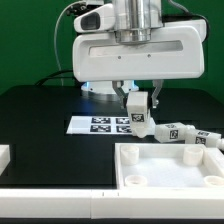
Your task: Assemble square table
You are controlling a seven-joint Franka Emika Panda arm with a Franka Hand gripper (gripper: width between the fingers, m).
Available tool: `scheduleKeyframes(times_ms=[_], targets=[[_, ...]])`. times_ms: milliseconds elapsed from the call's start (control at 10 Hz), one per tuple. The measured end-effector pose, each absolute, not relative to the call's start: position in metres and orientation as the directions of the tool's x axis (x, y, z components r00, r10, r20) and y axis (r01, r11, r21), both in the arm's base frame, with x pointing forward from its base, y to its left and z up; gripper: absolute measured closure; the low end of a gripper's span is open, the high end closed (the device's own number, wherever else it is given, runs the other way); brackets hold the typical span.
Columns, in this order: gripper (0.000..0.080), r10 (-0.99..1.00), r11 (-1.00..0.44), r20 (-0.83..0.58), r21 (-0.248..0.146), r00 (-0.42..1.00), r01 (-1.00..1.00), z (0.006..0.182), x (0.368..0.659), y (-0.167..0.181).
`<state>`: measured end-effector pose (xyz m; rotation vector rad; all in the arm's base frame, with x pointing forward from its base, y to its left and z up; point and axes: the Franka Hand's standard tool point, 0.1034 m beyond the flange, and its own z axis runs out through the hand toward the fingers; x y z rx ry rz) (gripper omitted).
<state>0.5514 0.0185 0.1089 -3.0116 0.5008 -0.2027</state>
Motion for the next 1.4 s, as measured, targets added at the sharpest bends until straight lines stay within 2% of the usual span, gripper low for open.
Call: scheduleKeyframes(times_ms=[100, 300, 700, 800, 900, 1000, 1400], targets=[[0.0514, -0.3, -0.954, 0.21, -0.094, 0.931, -0.286, 0.113, 0.571, 0.047], [0.0514, -0.261, -0.965, 0.341, -0.111, 0.903, -0.237, 0.12, 0.59, 0.063], [0.0514, -0.272, -0.962, 0.539, -0.154, 0.797, -0.224, 0.117, 0.591, 0.074], [0.0514, -0.242, -0.97, 0.535, -0.134, 0.809, -0.201, 0.113, 0.591, 0.076], [0.0514, -0.169, -0.986, 0.53, -0.099, 0.831, -0.137, 0.121, 0.609, 0.082], [0.0514, -0.138, -0.99, 0.544, -0.089, 0.828, -0.106, 0.129, 0.624, 0.09], [0.0514, -0.129, -0.992, 0.537, -0.083, 0.834, -0.1, 0.123, 0.621, 0.093]])
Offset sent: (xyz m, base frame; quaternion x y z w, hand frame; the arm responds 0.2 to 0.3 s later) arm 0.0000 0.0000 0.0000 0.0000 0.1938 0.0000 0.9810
